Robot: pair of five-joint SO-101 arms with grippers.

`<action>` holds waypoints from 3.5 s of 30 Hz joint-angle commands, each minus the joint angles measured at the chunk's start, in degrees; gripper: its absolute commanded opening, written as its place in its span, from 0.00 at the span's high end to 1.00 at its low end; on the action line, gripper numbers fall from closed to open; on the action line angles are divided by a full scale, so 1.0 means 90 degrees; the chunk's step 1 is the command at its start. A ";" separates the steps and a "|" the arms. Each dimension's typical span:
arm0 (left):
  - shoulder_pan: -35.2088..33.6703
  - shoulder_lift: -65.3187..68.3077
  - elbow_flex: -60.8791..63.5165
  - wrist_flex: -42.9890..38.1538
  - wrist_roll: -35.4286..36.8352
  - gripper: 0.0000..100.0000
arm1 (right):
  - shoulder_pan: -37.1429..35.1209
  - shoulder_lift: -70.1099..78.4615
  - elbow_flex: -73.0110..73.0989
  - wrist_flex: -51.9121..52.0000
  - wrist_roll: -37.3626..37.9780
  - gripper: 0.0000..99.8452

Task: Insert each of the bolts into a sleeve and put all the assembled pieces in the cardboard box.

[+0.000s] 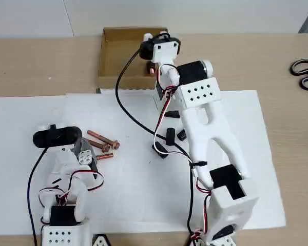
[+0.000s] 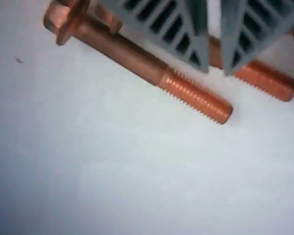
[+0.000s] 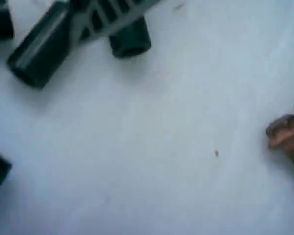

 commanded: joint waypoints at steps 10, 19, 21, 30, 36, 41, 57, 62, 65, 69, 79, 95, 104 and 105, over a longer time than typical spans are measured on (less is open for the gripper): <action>-0.0039 -0.0049 -0.0024 -0.0195 -0.0020 0.99 | 0.0337 0.0796 -0.0098 0.0386 -0.2755 0.85; -0.0039 -0.0049 -0.0024 -0.0195 -0.0020 0.99 | 0.0435 0.0923 -0.0098 0.0386 -0.3722 0.85; -0.0039 -0.0049 -0.0024 -0.0195 -0.0020 0.99 | 0.0435 0.0952 -0.0098 0.0386 -0.3790 0.85; -0.0039 -0.0049 -0.0024 -0.0195 -0.0020 0.99 | 0.0435 0.1490 -0.0098 0.0386 -0.4718 0.85; -0.0039 -0.0049 -0.0024 -0.0195 -0.0020 0.99 | 0.0425 0.1636 -0.0098 0.0386 -0.4855 0.85; -0.0039 -0.0049 -0.0024 -0.0195 -0.0020 0.99 | 0.0552 0.1636 -0.0098 0.0386 -0.4894 0.85; -0.0039 -0.0049 -0.0024 -0.0195 -0.0020 0.99 | 0.0708 0.1705 0.0440 -0.0015 -0.4904 0.86; -0.0039 -0.0049 -0.0024 -0.0195 -0.0020 0.99 | 0.0708 0.2134 0.0420 -0.0054 -0.4904 0.86; -0.0039 -0.0049 -0.0024 -0.0195 -0.0020 0.99 | 0.0708 0.2320 0.0420 -0.0142 -0.4904 0.86; -0.0039 -0.0049 -0.0024 -0.0195 -0.0020 0.99 | 0.0718 0.2339 0.0420 -0.0269 -0.4904 0.86; -0.0039 -0.0049 -0.0024 -0.0195 -0.0020 0.99 | 0.0777 0.2339 0.0166 -0.0210 -0.4864 0.86; -0.0039 -0.0049 -0.0024 -0.0195 -0.0029 0.99 | 0.0698 0.1744 -0.1016 0.0503 -0.4005 1.00; -0.0020 0.0010 -0.1245 0.0371 -0.0049 0.99 | 0.1109 -0.0269 -0.0752 0.0571 -0.3585 1.00; 0.0039 0.0029 -0.1538 0.0557 -0.0049 0.99 | 0.1216 -0.0474 -0.0547 0.0571 -0.3575 1.00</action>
